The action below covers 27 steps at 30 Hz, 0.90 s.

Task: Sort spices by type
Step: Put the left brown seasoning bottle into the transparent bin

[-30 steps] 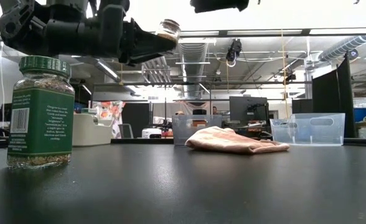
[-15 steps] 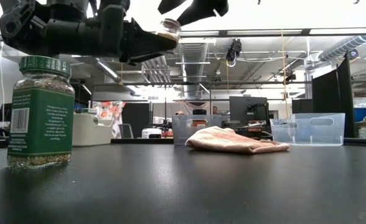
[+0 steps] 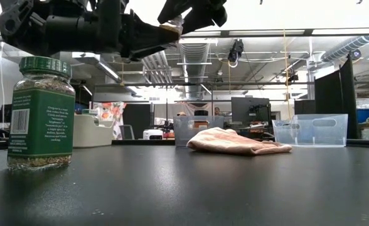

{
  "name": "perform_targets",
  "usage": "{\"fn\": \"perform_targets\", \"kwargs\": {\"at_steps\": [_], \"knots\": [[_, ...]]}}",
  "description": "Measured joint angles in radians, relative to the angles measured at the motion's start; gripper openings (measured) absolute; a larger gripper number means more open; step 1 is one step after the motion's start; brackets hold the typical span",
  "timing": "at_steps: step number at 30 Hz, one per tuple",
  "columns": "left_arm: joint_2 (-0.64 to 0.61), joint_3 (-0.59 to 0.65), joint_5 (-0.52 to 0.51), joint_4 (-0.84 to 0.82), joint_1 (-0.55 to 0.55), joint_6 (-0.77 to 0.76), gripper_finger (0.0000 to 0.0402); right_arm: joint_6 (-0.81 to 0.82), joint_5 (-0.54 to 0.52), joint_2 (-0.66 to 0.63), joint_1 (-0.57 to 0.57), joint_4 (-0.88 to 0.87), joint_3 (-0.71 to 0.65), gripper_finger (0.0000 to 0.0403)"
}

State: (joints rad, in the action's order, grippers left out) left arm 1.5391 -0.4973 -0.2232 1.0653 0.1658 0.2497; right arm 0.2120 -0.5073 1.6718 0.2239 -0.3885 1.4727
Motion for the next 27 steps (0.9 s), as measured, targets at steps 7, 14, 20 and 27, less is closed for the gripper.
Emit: {"fn": "perform_targets", "kwargs": {"at_steps": [7, 14, 20, 27], "knots": [[0.000, 0.000, -0.063, -0.004, 0.002, -0.022, 0.0198, 0.010, 0.029, 0.000, -0.005, -0.006, 0.000, 0.0163], [-0.001, 0.000, -0.088, -0.002, 0.002, -0.023, 0.0259, 0.021, 0.032, -0.006, -0.025, -0.064, 0.008, 0.0163], [-0.018, 0.013, -0.181, -0.026, 0.002, 0.023, 0.0289, 0.097, 0.036, -0.061, -0.085, -0.225, 0.008, 0.0163], [-0.060, 0.017, -0.208, -0.039, 0.001, 0.081, 0.0292, 0.196, 0.035, -0.184, -0.311, -0.521, 0.008, 0.0163]]}}
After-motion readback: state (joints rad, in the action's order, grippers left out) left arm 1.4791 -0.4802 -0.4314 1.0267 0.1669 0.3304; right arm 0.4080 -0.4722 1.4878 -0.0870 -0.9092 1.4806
